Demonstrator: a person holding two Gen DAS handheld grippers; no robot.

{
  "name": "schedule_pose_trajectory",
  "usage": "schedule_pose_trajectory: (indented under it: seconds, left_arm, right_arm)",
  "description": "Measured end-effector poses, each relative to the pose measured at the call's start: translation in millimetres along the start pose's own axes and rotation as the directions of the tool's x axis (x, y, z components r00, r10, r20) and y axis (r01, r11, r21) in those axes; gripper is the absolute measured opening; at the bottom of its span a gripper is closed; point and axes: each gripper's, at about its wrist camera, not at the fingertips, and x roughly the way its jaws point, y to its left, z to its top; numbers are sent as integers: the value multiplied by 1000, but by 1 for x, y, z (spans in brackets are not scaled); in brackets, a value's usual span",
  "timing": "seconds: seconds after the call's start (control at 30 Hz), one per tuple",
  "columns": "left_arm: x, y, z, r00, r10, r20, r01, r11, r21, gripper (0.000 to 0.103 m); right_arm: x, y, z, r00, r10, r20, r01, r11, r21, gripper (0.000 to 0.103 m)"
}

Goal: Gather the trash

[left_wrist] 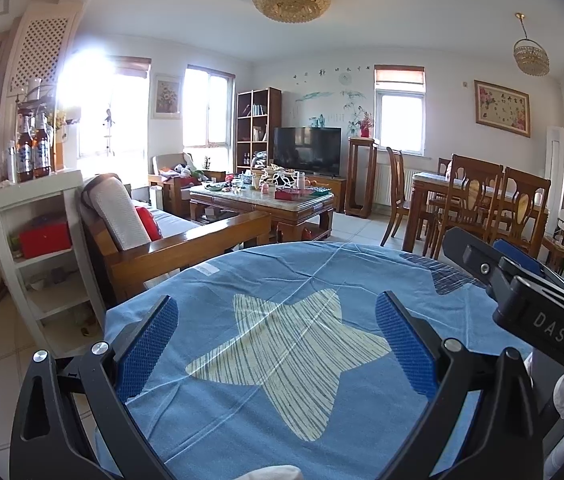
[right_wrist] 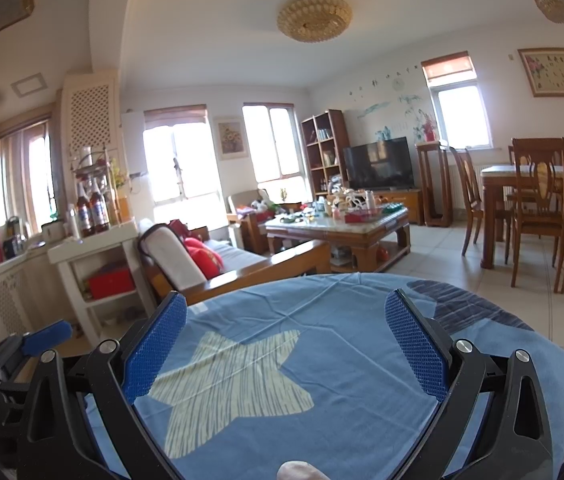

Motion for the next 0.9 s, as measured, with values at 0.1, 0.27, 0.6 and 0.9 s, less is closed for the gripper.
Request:
schedule_pose_trajectory:
  seconds: [0.1,0.27,0.6,0.9]
  left_arm:
    - [-1,-1,1,1000,0,0,0,1000,4,98]
    - [-1,0,3,1000,-2,0,2,1000,5,98]
    - [-1,1,4,1000,-16,-7,16,1000,8,98]
    - [0,-1,3,1000,-21,-14,21,1000,13,98]
  right_arm:
    - [1,-1,1,1000,0,0,0,1000,0,98]
    - [1,-1,1,1000,0,0,0,1000,1,98]
    - [2,0,1,1000,-1,-3,1,1000,3,98]
    - [2,0,2,1000,-1,-3,1,1000,5,98]
